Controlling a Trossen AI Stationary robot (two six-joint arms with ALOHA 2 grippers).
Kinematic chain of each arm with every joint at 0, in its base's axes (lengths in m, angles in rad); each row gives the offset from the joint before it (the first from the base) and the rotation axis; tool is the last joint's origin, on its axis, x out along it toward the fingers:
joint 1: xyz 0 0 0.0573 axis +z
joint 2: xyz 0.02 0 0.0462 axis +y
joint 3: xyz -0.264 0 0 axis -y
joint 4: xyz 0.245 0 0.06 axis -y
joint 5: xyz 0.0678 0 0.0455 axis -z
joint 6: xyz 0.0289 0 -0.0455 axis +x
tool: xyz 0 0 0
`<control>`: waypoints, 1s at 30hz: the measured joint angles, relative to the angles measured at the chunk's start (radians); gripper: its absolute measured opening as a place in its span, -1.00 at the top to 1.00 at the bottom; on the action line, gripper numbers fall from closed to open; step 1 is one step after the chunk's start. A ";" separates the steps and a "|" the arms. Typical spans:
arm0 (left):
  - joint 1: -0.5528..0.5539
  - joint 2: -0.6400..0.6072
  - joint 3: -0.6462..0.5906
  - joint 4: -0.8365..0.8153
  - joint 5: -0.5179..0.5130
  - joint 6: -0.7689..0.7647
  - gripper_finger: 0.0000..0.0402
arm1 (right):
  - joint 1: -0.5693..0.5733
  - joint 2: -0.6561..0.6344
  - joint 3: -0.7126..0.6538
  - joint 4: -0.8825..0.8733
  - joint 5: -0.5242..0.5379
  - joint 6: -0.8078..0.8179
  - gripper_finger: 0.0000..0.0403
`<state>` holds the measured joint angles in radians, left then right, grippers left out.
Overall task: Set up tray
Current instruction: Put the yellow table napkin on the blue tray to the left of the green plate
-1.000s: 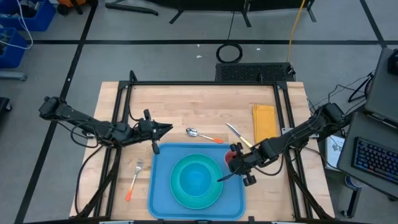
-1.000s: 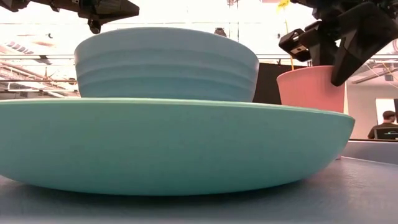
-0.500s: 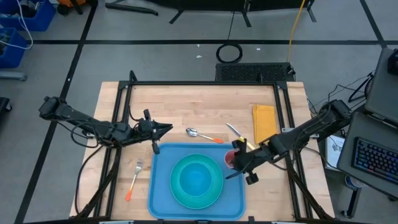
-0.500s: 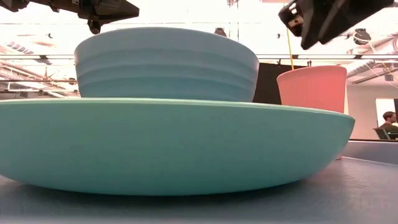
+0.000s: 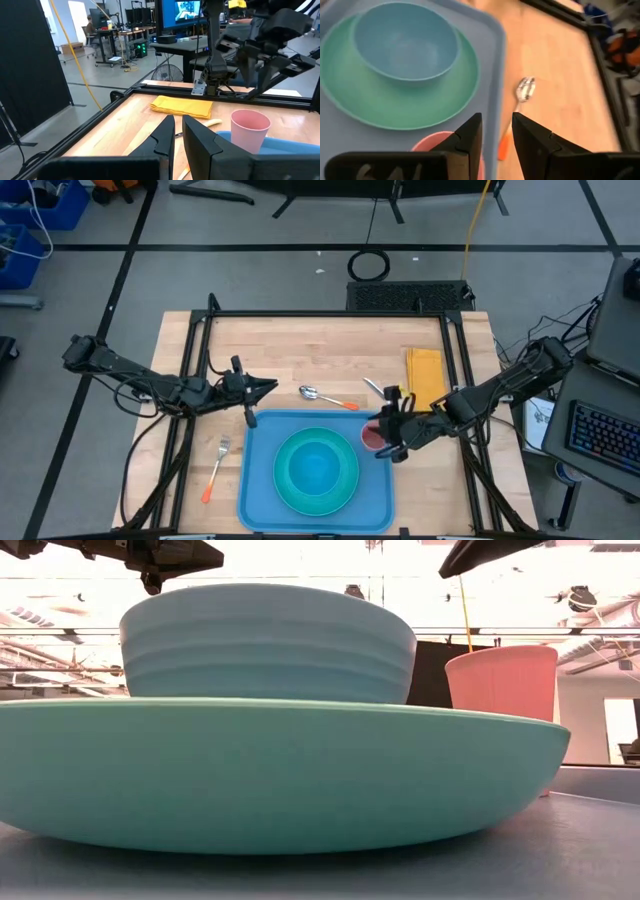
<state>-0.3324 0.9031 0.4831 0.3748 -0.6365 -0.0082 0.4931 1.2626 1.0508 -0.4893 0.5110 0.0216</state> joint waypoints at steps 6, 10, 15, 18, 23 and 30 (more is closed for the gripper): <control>0.000 0.000 0.000 0.000 0.000 0.000 0.79 | 0.000 -0.006 0.000 -0.043 0.068 0.032 0.50; 0.000 0.000 0.000 -0.002 0.000 0.000 0.79 | -0.001 -0.021 0.000 -0.171 0.209 0.153 0.50; 0.000 0.000 0.000 -0.006 0.000 -0.004 0.79 | 0.000 -0.054 0.000 -0.363 0.323 0.374 0.50; 0.000 0.000 0.000 -0.006 0.000 -0.012 0.79 | -0.001 -0.071 -0.010 -0.478 0.325 0.560 0.50; 0.000 0.000 0.000 -0.005 0.000 -0.013 0.79 | -0.011 -0.087 -0.091 -0.589 0.272 0.755 0.50; 0.000 0.000 0.000 -0.005 0.000 -0.020 0.79 | -0.128 -0.093 -0.225 -0.592 0.112 0.857 0.50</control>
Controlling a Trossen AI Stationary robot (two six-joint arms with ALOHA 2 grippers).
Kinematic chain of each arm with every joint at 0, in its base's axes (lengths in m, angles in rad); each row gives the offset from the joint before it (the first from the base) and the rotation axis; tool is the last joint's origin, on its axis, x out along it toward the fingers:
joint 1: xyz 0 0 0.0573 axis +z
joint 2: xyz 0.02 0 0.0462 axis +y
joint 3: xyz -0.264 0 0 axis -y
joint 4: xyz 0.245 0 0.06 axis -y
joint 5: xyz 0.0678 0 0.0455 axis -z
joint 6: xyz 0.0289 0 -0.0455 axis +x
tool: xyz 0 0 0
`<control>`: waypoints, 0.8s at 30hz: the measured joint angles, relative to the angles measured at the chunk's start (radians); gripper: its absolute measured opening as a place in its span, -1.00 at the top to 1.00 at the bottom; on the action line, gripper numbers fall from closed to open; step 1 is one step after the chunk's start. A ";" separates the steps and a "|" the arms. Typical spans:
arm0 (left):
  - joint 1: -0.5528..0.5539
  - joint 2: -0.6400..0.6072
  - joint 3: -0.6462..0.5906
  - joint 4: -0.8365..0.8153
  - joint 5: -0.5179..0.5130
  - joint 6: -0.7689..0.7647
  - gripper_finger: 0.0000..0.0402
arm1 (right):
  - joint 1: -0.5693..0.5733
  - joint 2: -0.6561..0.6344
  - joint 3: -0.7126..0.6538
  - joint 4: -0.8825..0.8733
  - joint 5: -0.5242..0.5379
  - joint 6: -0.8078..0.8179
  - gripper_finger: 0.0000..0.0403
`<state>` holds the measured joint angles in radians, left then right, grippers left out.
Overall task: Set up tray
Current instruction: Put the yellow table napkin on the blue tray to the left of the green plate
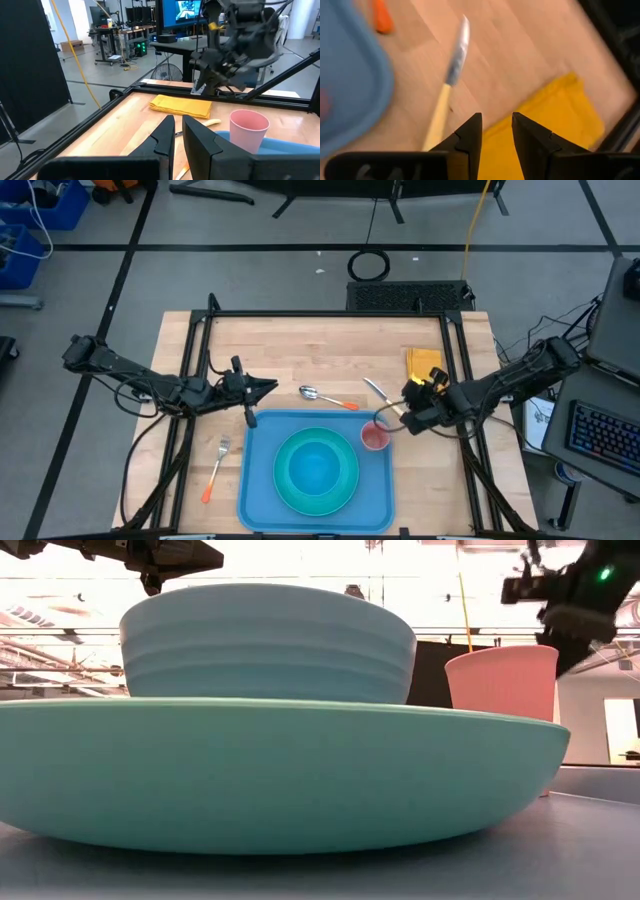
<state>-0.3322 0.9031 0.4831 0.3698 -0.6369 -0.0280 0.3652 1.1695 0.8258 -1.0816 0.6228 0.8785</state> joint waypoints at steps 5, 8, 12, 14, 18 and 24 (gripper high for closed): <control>0.000 0.000 0.000 0.000 0.000 0.000 0.79 | -0.110 0.000 -0.061 0.004 -0.110 0.002 0.44; 0.000 0.000 0.000 0.000 0.000 0.000 0.79 | -0.152 0.000 -0.113 0.017 -0.182 -0.003 0.38; 0.000 0.000 0.000 0.000 0.000 -0.001 0.79 | -0.196 0.000 -0.174 0.046 -0.241 0.002 0.29; 0.000 0.000 0.000 0.000 0.000 -0.002 0.79 | -0.215 0.000 -0.196 0.060 -0.269 -0.006 0.25; 0.000 0.000 0.000 0.000 0.000 -0.008 0.79 | -0.242 0.000 -0.237 0.128 -0.340 -0.048 0.21; 0.000 0.000 0.000 0.000 0.000 -0.008 0.79 | -0.262 0.000 -0.253 0.195 -0.393 -0.090 0.19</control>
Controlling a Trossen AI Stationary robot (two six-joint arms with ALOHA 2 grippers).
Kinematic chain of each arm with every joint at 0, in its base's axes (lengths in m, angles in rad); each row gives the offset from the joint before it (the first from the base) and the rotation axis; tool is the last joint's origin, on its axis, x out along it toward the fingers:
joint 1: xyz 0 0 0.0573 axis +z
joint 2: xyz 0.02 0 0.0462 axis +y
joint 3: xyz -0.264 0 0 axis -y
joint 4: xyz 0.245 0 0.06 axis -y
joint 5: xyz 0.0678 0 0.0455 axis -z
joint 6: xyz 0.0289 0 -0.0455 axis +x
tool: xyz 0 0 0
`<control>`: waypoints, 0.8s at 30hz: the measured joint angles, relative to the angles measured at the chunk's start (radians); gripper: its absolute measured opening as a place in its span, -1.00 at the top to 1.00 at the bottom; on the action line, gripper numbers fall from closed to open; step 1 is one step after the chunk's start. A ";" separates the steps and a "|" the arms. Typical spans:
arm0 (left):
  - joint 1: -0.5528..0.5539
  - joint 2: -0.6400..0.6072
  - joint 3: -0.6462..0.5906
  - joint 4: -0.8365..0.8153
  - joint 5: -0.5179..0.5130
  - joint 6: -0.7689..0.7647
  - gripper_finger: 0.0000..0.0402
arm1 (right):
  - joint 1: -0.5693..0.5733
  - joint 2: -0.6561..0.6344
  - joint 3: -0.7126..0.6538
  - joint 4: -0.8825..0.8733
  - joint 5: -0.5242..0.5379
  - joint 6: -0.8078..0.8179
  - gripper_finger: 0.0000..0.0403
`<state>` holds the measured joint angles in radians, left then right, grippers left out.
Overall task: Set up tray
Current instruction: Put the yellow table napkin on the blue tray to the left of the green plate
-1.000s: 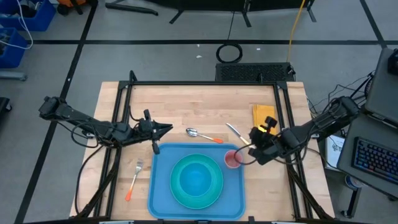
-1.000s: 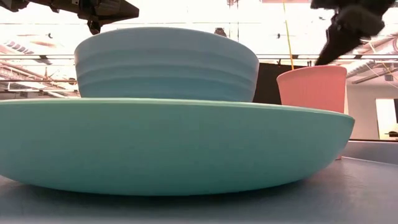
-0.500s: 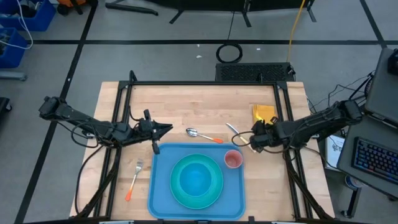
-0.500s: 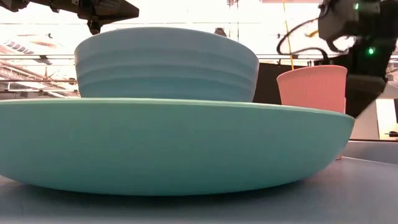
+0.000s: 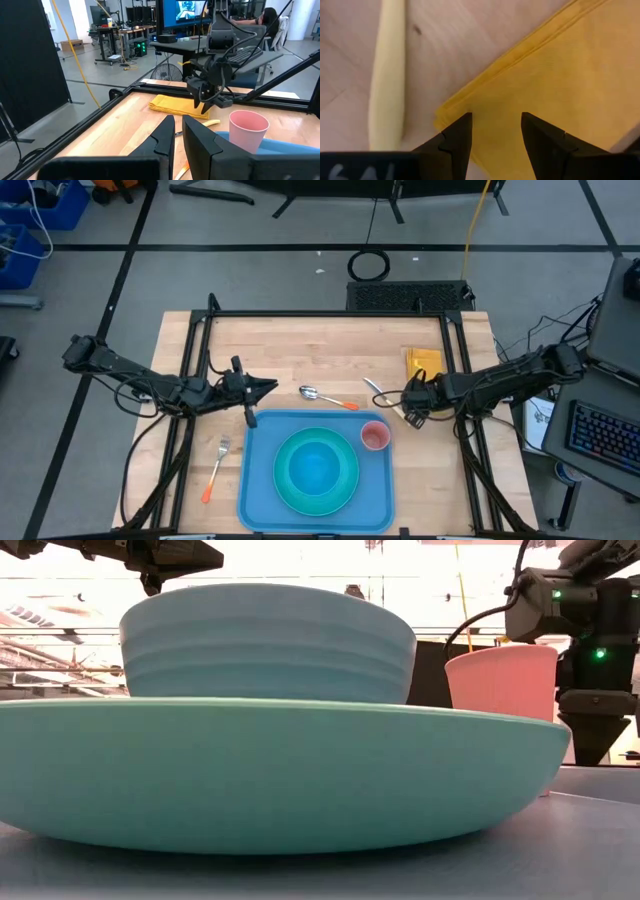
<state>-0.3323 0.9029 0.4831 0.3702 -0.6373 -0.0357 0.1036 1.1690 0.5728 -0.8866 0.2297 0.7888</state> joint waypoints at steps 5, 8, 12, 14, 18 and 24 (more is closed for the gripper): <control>0.000 0.000 0.000 0.000 0.000 0.000 0.79 | 0.000 -0.015 -0.001 -0.007 -0.071 -0.024 0.19; 0.000 0.000 0.000 -0.001 0.000 0.000 0.79 | 0.000 -0.033 -0.001 -0.016 -0.107 -0.024 0.19; 0.000 0.000 0.000 -0.001 0.000 0.000 0.79 | 0.001 -0.070 -0.001 -0.017 -0.130 -0.031 0.19; 0.000 0.000 0.000 -0.001 0.000 0.000 0.79 | 0.003 -0.088 -0.001 -0.012 -0.137 -0.031 0.19; 0.000 0.000 0.000 -0.001 0.000 0.001 0.79 | 0.008 -0.100 -0.001 0.013 -0.157 -0.031 0.19; 0.000 0.000 0.000 -0.001 0.001 0.001 0.79 | 0.046 -0.077 -0.001 0.075 -0.181 -0.050 0.19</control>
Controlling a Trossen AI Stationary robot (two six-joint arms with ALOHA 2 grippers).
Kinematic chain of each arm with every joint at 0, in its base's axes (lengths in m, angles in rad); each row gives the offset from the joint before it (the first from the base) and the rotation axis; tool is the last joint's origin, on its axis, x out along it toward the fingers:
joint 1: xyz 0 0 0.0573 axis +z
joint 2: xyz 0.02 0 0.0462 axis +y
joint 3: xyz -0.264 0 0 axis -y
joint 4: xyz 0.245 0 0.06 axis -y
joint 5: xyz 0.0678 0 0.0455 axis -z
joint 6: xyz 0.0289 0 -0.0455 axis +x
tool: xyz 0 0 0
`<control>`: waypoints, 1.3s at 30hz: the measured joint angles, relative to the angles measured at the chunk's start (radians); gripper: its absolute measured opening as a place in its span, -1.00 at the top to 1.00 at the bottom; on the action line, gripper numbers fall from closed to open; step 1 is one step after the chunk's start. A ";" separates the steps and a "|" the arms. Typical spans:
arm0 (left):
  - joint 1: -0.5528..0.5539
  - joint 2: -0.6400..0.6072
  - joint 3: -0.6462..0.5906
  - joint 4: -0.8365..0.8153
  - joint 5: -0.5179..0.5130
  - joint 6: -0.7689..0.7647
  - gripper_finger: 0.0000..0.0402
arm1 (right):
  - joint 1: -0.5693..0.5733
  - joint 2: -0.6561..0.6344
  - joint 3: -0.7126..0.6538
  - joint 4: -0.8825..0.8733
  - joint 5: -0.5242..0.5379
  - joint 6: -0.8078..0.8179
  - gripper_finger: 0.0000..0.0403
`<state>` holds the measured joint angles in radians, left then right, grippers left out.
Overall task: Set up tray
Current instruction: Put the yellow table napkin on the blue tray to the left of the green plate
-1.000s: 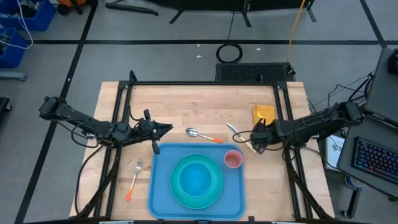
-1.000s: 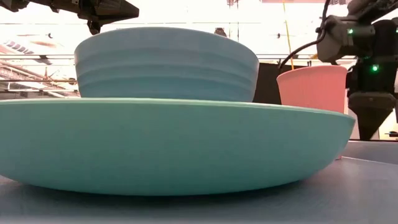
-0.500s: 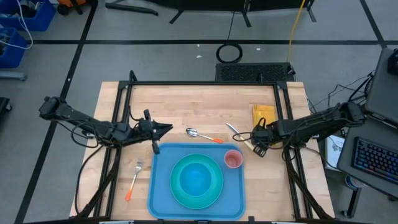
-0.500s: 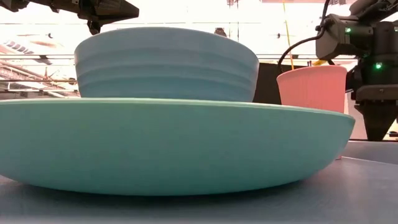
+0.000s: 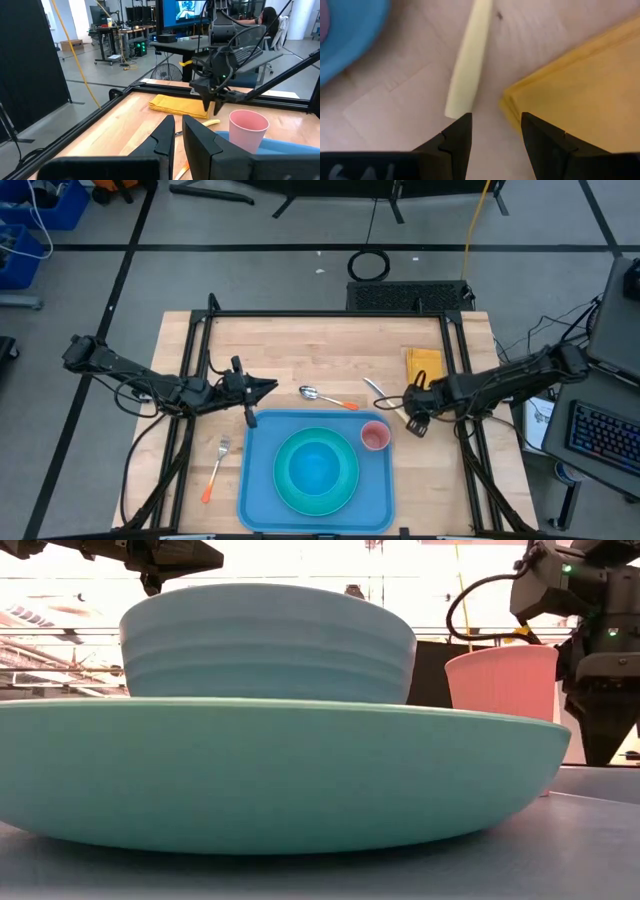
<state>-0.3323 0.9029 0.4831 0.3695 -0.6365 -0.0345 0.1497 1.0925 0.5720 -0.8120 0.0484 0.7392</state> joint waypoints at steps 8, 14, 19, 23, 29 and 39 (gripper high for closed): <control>0.000 0.000 0.000 0.000 0.000 0.000 0.79 | 0.022 0.040 0.000 0.001 0.012 -0.005 0.19; 0.000 0.000 0.000 0.000 0.000 0.000 0.79 | 0.023 0.073 0.000 0.001 0.034 -0.029 0.19; 0.000 0.000 0.000 0.000 0.001 0.000 0.79 | 0.023 0.099 -0.030 0.072 0.034 -0.055 0.19; 0.000 0.000 0.000 0.000 0.001 0.000 0.79 | 0.021 0.099 -0.079 0.118 0.041 -0.079 0.19; 0.000 0.000 0.000 0.000 0.001 0.001 0.79 | 0.020 0.102 -0.094 0.095 0.095 -0.092 0.20; 0.000 0.000 0.000 0.000 0.000 0.001 0.79 | -0.017 0.102 -0.095 0.091 0.127 -0.121 0.37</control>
<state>-0.3324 0.9028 0.4831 0.3695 -0.6365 -0.0338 0.1330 1.1950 0.4767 -0.7208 0.1756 0.6178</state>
